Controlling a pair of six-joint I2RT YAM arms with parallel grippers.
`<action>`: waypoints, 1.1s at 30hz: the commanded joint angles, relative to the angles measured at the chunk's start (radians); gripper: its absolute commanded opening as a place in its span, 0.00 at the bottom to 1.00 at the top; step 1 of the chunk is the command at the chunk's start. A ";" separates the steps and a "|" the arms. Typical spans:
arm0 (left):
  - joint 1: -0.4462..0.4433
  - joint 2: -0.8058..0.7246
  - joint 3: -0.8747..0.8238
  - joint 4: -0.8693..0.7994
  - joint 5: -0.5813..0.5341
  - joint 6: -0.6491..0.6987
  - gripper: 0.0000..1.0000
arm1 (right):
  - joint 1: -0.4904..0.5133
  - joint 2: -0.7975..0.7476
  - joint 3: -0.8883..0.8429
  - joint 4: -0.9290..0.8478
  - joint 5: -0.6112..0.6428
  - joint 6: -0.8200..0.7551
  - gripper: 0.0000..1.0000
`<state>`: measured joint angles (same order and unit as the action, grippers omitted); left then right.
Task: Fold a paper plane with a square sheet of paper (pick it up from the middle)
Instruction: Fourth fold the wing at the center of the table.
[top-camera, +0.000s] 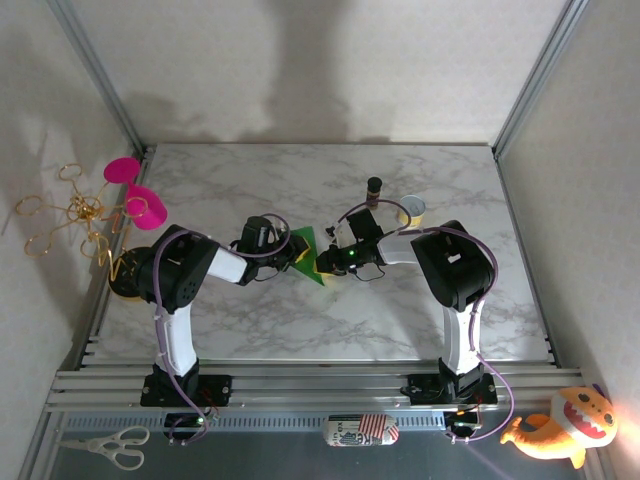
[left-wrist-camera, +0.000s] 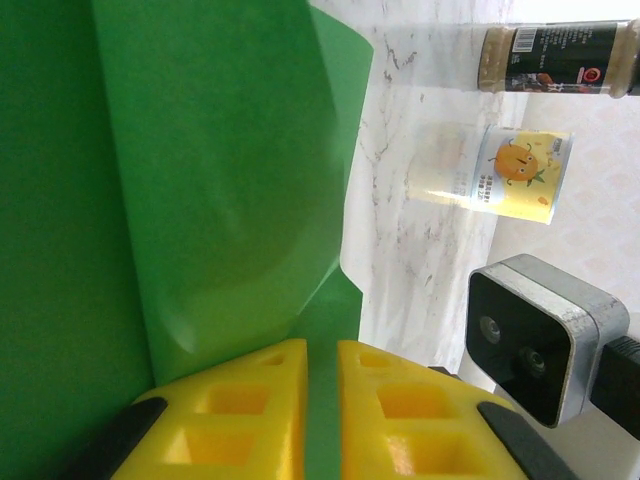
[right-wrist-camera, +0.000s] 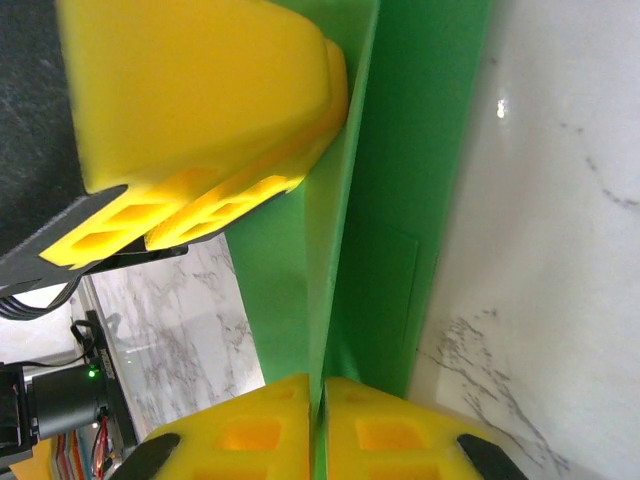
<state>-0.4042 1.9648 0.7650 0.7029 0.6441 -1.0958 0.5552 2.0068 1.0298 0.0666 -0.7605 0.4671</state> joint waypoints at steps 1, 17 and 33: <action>-0.008 0.026 0.012 -0.007 0.012 0.022 0.16 | 0.002 0.088 -0.038 -0.117 0.184 -0.034 0.14; -0.002 -0.003 -0.013 0.059 0.036 0.017 0.20 | 0.002 0.090 -0.046 -0.117 0.222 -0.035 0.10; 0.028 -0.045 -0.061 0.094 0.015 0.009 0.23 | 0.002 0.086 -0.091 -0.063 0.274 -0.055 0.07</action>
<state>-0.3820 1.9118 0.7158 0.7460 0.6586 -1.0855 0.5591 1.9972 1.0008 0.1089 -0.7330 0.4568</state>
